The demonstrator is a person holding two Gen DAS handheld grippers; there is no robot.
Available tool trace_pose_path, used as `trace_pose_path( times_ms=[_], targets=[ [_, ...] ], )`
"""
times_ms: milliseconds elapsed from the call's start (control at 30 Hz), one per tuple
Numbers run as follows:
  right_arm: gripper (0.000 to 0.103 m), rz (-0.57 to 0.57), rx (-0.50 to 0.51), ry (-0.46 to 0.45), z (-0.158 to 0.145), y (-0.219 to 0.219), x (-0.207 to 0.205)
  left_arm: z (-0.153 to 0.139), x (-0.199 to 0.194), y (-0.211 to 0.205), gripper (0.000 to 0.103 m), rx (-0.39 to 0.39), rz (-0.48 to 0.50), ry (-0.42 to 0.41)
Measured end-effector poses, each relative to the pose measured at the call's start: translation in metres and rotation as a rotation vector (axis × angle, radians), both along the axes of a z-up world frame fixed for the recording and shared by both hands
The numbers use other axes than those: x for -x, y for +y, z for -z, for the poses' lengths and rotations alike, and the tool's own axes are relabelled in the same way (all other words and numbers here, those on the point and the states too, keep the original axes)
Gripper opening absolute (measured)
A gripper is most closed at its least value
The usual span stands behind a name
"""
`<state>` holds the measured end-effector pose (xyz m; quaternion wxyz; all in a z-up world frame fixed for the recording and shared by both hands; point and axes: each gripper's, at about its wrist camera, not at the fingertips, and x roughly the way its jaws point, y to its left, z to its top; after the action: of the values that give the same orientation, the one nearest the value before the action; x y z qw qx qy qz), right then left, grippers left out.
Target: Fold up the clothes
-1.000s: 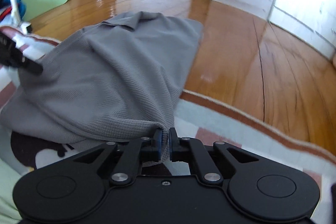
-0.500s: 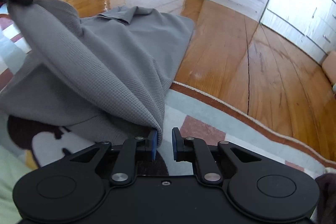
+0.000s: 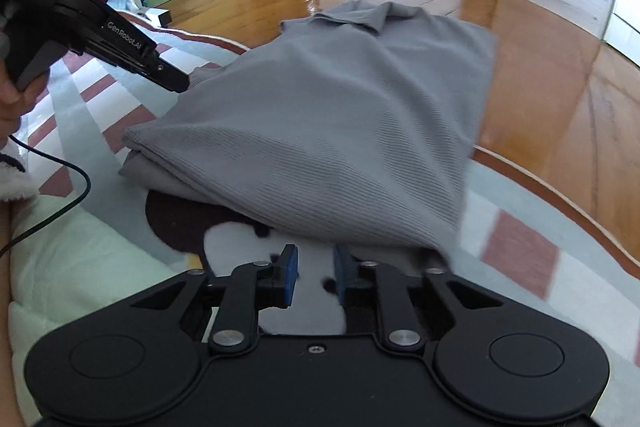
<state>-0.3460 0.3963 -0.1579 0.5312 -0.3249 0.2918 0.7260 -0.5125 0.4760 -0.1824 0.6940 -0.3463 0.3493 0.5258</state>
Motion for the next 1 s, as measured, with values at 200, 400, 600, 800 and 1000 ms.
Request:
trace_pose_path(
  times_ms=[200, 400, 600, 800, 1000],
  targets=[
    [0.031, 0.018, -0.056, -0.097, 0.0, 0.018, 0.014, -0.003, -0.021, -0.003, 0.04, 0.009, 0.242, -0.132],
    [0.028, 0.064, -0.087, -0.13, -0.005, 0.03, 0.006, 0.015, -0.057, -0.002, 0.057, -0.028, 0.494, 0.023],
    [0.027, 0.125, -0.029, -0.087, -0.001, 0.052, -0.021, 0.033, -0.093, -0.002, 0.058, -0.064, 0.742, 0.179],
    [0.018, 0.186, 0.028, -0.044, 0.003, 0.073, -0.048, 0.028, -0.075, 0.022, 0.058, -0.024, 0.643, 0.011],
    [0.0, 0.284, 0.105, 0.102, 0.003, 0.09, -0.08, 0.046, -0.072, 0.032, 0.05, -0.056, 0.579, 0.074]
  ],
)
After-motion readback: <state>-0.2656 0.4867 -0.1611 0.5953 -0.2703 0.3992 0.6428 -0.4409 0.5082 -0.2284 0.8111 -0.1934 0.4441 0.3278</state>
